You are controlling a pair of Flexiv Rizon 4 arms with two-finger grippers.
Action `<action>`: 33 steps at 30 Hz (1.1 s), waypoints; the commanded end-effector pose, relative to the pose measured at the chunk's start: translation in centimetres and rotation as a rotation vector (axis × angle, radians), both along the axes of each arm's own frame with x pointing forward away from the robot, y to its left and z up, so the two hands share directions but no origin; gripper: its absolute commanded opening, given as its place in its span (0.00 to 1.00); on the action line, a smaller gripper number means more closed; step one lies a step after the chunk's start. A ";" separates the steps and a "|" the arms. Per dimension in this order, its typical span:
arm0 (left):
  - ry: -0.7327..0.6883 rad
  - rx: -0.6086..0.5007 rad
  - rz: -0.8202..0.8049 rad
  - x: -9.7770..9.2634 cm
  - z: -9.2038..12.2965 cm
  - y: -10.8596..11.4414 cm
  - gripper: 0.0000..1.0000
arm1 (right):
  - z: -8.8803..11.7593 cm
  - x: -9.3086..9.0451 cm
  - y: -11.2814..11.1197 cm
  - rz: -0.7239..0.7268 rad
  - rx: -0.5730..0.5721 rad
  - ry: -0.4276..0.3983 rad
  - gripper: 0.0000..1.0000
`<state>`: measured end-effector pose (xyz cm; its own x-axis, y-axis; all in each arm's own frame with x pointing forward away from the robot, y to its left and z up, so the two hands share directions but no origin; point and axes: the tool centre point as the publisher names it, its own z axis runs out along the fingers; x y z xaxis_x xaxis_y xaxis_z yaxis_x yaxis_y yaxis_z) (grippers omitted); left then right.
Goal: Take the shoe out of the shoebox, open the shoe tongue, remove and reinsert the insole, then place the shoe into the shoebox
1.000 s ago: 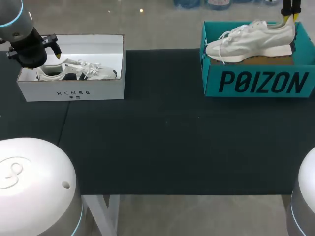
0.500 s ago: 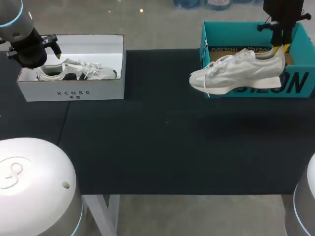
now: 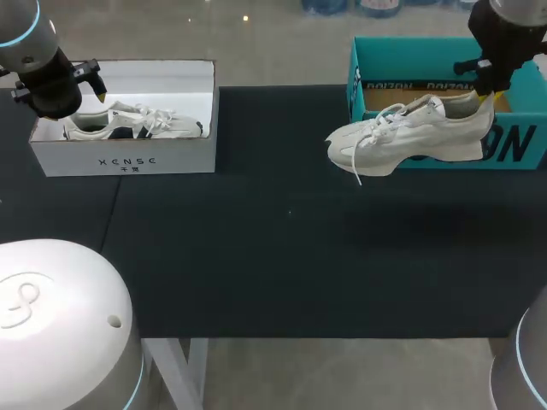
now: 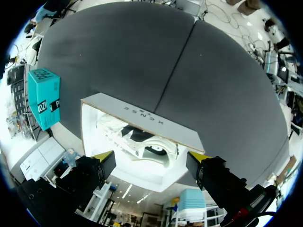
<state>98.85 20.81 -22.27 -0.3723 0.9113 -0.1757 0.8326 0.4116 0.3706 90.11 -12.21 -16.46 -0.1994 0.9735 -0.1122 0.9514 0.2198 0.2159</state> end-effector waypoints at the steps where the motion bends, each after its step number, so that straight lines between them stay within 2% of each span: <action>1: 0.000 0.001 -0.001 0.0 0.0 0.0 1.00 | -0.1 -0.5 -0.2 0.046 0.084 -0.393 0.00; 9: 0.000 0.001 -0.001 0.0 0.0 0.0 1.00 | -0.1 -0.5 -0.2 0.046 0.084 -0.393 0.00; 13: 0.000 0.001 -0.001 0.0 0.0 0.0 1.00 | -1.1 -3.8 1.9 -0.029 -0.043 -0.390 0.00; 17: 0.000 0.001 -0.001 0.0 0.0 0.0 1.00 | -2.4 -6.4 4.0 -0.060 -0.102 -0.359 0.00; 24: 0.000 0.001 -0.001 0.0 0.0 0.0 1.00 | -4.5 -9.7 7.4 -0.105 -0.080 -0.328 0.00; 29: 0.000 0.001 -0.001 0.0 0.0 0.0 1.00 | -7.5 -10.0 9.2 -0.153 -0.082 -0.275 0.00; 33: 0.000 0.001 -0.001 0.0 0.0 0.0 1.00 | -10.0 -9.2 9.7 -0.201 0.005 -0.222 0.00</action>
<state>98.85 20.81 -22.27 -0.3723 0.9113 -0.1757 0.8326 0.4116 0.3706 78.58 -2.94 -24.13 0.0284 0.9876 -0.1543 0.8921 0.0446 0.4497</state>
